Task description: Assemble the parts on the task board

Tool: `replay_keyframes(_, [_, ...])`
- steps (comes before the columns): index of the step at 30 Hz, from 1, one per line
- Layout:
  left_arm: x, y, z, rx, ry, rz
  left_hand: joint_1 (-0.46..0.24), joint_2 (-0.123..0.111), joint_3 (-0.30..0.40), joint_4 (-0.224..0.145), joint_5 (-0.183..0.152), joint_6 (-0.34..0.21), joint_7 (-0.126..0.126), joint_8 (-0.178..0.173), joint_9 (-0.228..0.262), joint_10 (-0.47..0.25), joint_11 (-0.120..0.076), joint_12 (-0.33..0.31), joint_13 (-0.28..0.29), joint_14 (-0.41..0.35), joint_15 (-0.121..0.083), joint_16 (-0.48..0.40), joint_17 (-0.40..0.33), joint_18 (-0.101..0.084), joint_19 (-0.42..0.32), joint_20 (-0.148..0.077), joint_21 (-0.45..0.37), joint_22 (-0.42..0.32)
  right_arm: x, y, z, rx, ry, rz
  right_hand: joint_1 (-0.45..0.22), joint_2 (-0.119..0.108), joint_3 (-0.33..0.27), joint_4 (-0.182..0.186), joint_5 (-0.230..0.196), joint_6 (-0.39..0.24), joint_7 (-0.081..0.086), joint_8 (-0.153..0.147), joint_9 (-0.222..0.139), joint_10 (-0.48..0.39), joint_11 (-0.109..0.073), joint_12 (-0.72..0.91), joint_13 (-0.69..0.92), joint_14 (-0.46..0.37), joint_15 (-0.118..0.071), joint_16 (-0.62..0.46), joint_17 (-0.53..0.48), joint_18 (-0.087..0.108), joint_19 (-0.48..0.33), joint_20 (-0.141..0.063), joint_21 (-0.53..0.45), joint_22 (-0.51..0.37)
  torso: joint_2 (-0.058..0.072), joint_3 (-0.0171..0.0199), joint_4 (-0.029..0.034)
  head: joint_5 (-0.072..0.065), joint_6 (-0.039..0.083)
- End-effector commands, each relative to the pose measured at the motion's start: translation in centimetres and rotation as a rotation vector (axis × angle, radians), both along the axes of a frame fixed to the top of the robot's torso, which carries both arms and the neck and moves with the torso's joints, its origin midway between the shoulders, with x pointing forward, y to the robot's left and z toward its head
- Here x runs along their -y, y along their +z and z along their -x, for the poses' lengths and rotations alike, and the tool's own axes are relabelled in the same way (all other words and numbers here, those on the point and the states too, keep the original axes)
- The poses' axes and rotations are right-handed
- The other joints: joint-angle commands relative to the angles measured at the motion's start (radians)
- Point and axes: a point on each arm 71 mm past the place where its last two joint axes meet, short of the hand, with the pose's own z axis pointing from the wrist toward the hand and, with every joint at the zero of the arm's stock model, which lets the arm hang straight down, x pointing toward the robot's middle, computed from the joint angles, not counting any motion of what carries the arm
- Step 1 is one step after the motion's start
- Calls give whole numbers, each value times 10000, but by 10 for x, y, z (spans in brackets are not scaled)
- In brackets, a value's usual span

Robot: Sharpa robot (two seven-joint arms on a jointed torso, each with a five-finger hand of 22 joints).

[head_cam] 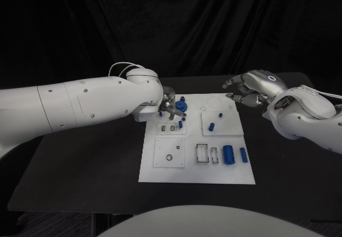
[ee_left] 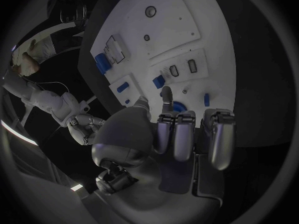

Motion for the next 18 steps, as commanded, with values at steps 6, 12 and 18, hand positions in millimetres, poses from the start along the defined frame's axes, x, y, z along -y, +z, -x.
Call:
replay_keyframes(6, [1,-3,-2,101,238,-23,124,31,122,-35,207,153,12,-195,47,1042,-57,33,2625,1039,-80,26,2630,-38,338,-90,-25,1683,0,0,0,51,-42,-38,-95,-30,-11,62,52,76,-5,20,-11,1058,-34,26,2633,1028,-82,29,2635,65,365,-46,-6,2230,-18,-8,31,-43,3])
replay_keyframes(12, [3,-7,-4,139,204,241,148,53,202,-50,402,183,20,-377,86,1042,-52,33,2625,1039,-78,26,2630,-31,323,-92,-46,1657,0,0,0,28,-62,-32,-96,-32,-4,71,72,80,0,15,-19,1058,-33,26,2633,1028,-84,29,2635,63,371,-48,1,2233,-29,-10,21,-51,3])
replay_keyframes(18, [6,-15,-3,167,151,593,171,59,247,-62,484,180,30,-479,105,1042,-45,33,2625,1039,-73,26,2630,-23,301,-89,-65,1626,0,-1,1,-4,-79,-22,-94,-33,1,75,83,80,2,11,-23,1058,-32,26,2633,1028,-84,29,2635,62,374,-49,6,2234,-40,4,49,-127,3])
